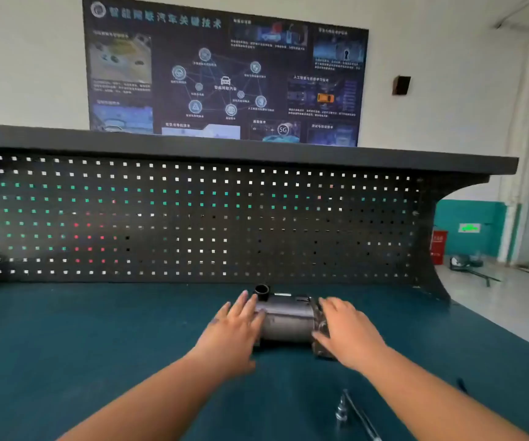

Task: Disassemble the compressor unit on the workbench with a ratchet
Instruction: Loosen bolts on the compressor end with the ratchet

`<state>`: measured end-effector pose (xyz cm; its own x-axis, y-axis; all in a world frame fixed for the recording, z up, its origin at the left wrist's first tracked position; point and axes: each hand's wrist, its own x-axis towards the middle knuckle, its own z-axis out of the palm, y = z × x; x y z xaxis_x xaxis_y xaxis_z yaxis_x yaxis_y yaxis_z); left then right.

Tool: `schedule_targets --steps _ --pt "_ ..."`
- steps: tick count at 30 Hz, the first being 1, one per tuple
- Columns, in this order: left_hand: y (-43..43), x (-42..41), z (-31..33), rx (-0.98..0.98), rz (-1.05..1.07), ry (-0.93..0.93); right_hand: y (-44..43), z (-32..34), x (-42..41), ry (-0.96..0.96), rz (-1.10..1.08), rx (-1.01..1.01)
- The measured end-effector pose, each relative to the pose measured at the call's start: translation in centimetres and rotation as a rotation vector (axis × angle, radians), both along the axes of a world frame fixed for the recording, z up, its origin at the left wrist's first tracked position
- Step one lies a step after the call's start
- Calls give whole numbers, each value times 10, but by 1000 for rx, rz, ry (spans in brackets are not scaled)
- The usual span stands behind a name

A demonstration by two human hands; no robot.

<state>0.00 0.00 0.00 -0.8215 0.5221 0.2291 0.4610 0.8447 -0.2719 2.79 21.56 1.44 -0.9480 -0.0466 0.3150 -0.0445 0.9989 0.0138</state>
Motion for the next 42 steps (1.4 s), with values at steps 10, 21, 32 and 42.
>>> schedule_targets --steps 10,21,32,42 --pt "55 -94 -25 47 -40 -24 -4 -18 -64 -191 -187 44" --pt "10 -16 -9 21 103 9 -34 -10 -58 -249 72 -39" --pt "-100 154 -8 42 85 294 -145 -24 35 -260 572 -113" --pt "-130 212 -22 260 -237 320 -134 -27 123 -65 404 -249"
